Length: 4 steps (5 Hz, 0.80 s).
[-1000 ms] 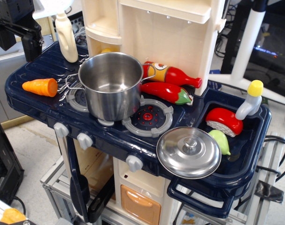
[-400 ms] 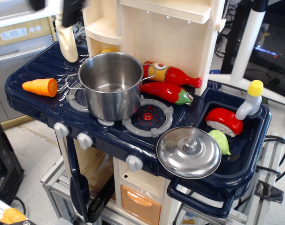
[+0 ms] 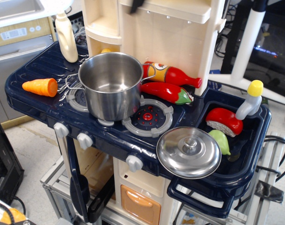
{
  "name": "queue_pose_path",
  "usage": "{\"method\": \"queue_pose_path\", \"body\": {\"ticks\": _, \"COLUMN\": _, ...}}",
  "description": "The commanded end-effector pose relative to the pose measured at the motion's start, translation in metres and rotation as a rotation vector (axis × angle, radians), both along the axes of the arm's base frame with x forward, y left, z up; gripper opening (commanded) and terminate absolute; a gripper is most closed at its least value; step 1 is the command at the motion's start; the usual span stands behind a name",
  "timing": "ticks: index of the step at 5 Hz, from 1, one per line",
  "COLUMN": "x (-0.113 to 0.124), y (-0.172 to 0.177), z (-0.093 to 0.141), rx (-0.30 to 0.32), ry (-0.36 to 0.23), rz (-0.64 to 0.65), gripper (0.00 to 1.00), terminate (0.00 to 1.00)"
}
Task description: Put lid on pot or pan
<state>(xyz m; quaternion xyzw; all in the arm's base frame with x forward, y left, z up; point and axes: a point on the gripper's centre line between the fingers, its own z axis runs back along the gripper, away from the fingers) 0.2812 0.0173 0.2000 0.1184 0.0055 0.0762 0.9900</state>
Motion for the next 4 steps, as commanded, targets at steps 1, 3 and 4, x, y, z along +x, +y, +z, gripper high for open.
{"method": "queue_pose_path", "body": {"ticks": 1, "x": -0.003, "y": -0.081, "z": -0.063, "rx": -0.074, "ry": -0.141, "rz": 0.053, "gripper": 1.0, "terminate": 0.0}}
{"method": "queue_pose_path", "body": {"ticks": 3, "x": 0.001, "y": -0.122, "z": -0.126, "rx": -0.156, "ry": -0.166, "rz": -0.023, "gripper": 1.0, "terminate": 0.0}}
{"method": "queue_pose_path", "body": {"ticks": 4, "x": 0.003, "y": -0.111, "z": -0.136, "rx": -0.173, "ry": -0.17, "rz": -0.039, "gripper": 1.0, "terminate": 0.0}}
